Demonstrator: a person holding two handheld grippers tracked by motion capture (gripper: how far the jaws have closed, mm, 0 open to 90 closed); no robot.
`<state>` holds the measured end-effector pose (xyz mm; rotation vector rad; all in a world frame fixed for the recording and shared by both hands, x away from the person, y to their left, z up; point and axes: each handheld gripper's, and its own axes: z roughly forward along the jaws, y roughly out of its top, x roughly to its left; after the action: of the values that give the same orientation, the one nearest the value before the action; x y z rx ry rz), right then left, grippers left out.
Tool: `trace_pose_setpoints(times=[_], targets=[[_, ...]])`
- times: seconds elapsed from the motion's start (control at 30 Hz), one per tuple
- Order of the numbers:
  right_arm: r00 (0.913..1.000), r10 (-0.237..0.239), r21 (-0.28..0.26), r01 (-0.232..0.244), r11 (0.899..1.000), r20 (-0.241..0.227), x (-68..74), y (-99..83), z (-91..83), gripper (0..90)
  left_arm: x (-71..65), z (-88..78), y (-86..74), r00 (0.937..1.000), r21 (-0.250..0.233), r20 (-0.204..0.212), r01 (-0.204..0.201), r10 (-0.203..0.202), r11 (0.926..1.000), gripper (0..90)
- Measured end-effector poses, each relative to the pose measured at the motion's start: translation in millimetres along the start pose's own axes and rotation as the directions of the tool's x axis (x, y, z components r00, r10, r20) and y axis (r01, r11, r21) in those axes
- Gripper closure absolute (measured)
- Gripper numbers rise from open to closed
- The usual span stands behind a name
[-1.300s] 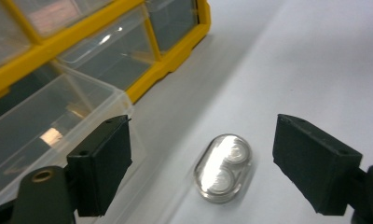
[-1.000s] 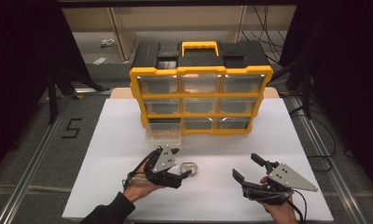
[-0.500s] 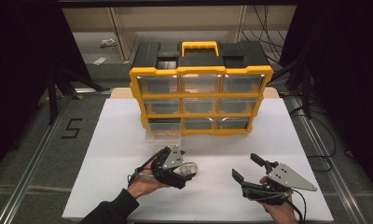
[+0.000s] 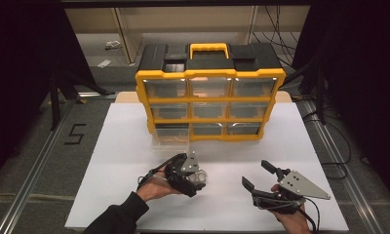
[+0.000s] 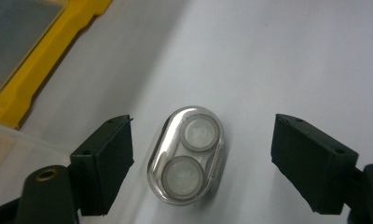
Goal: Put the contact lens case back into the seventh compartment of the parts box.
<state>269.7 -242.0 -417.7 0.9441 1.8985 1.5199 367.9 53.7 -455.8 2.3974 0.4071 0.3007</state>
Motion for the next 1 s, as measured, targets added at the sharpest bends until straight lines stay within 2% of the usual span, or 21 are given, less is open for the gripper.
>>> trace_pose_setpoints(times=[0.1,0.27,0.43,0.47,0.6,0.63,0.67,0.73,0.77,0.97,1.0], targets=[[1.0,0.0,-0.001,0.0,1.0,-0.001,0.1,0.0,0.3,19.8,3.1,3.3,-0.1,0.9999,0.035,0.007,-0.008,0.008,0.9994,20.9],[1.0,0.001,-0.003,-0.001,1.0,-0.002,0.0,-0.1,0.5,19.8,7.1,8.7,1.6,0.9997,0.061,0.023,-0.007,0.005,0.9981,21.2],[1.0,0.0,-0.002,0.0,1.0,-0.002,0.0,0.0,0.7,19.8,9.2,18.7,4.5,0.9986,0.116,0.048,-0.025,0.019,0.9929,23.5],[1.0,0.001,-0.003,-0.001,1.0,-0.002,-0.2,-0.1,0.8,19.9,8.5,20.8,5.4,0.9985,0.118,0.053,-0.017,0.01,0.9928,24.1],[1.0,0.002,-0.006,-0.002,1.0,-0.002,-0.4,0.0,0.3,19.9,10.7,21.6,8.2,0.9976,0.135,0.063,-0.037,0.028,0.9902,26.1],[1.0,0.003,-0.006,-0.003,1.0,-0.002,-0.4,-0.1,0.2,19.9,10.9,22.2,8.5,0.9979,0.129,0.063,-0.026,0.018,0.9913,26.7],[1.0,0.002,-0.003,-0.002,1.0,-0.001,-0.5,0.0,0.1,19.9,12.7,22.1,8.8,0.9975,0.143,0.066,-0.033,0.024,0.9892,27.8],[1.0,0.003,-0.003,-0.003,1.0,0.0,-0.6,0.0,0.1,19.9,13.9,24.4,8.6,0.9976,0.148,0.069,-0.02,0.01,0.9888,28.9],[1.0,0.002,-0.004,-0.002,1.0,-0.001,-0.5,0.0,0.1,19.9,15.9,24.7,8.6,0.9974,0.16,0.07,-0.03,0.02,0.9867,29.3],[1.0,0.002,-0.003,-0.002,1.0,0.0,-0.5,0.0,0.4,20.0,17.8,28.9,7.8,0.9957,0.185,0.093,-0.015,-0.003,0.9827,33.3],[1.0,0.003,-0.003,-0.003,1.0,-0.001,-0.8,0.0,0.3,20.0,20.0,28.5,8.0,0.9946,0.209,0.102,-0.04,0.019,0.977,34.5]])
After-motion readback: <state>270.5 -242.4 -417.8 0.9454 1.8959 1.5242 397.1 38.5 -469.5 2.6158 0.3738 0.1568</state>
